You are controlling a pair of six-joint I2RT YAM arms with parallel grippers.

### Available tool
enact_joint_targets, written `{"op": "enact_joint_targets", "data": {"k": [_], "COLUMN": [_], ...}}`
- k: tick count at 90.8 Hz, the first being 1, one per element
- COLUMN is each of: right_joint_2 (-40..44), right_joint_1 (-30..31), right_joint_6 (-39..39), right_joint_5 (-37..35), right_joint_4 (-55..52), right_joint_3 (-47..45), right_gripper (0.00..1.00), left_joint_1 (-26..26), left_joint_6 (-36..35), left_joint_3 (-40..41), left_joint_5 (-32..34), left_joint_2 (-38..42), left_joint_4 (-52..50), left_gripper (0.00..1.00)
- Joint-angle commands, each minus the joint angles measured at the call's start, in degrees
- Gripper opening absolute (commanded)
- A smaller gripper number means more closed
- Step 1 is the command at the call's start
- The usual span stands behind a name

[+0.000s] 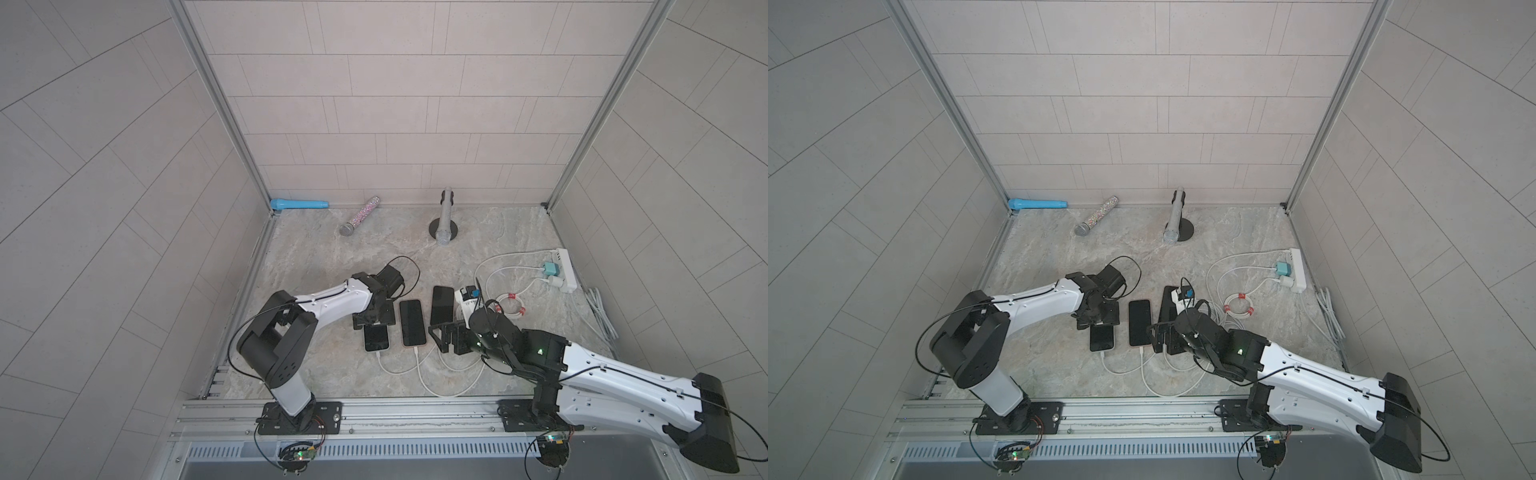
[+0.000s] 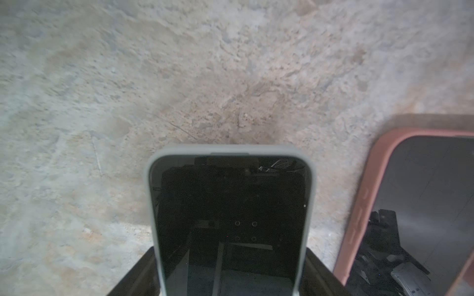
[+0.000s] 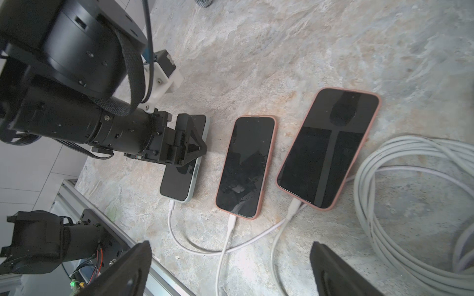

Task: Unplug the charging cable from the phone
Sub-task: Pick up the phone at the center of the board, then remove the charging cable from the phone.

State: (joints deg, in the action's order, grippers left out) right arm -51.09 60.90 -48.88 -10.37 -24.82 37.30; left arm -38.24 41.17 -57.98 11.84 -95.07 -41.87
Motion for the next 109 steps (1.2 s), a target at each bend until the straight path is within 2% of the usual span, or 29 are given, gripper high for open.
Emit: {"op": "enact_joint_targets", "data": {"k": [1,17,29,75,109], "right_joint_2": [1.07,1.25,-1.88,-17.93,-26.66], "right_joint_1": [0.09,0.05,0.09,0.18,1.95], "right_joint_6": [0.89,1.39,1.44,-0.40,-4.76], "right_joint_5": [2.13,4.83,9.29,23.25,24.60], "right_joint_4": [3.62,9.38,14.52,36.32,49.27], "right_joint_3": [1.05,-0.89,-1.15,-7.17,-9.58], "right_gripper": [1.00,1.00,1.00,0.81,0.69], "left_joint_1": [0.36,0.36,0.36,0.36,0.36], "left_joint_6": [-1.00,-1.34,-1.57,-1.99,-1.06], "left_joint_3": [-2.01,-3.15,-4.04,-5.66,-5.53], "left_joint_5": [-0.93,-1.95,-2.74,-6.46,-6.20], "left_joint_2": [3.13,6.13,8.25,12.01,11.87], "left_joint_4": [-2.10,-2.72,-3.12,-2.77,-2.28], "left_gripper": [0.00,0.00,0.00,0.00,0.00]}}
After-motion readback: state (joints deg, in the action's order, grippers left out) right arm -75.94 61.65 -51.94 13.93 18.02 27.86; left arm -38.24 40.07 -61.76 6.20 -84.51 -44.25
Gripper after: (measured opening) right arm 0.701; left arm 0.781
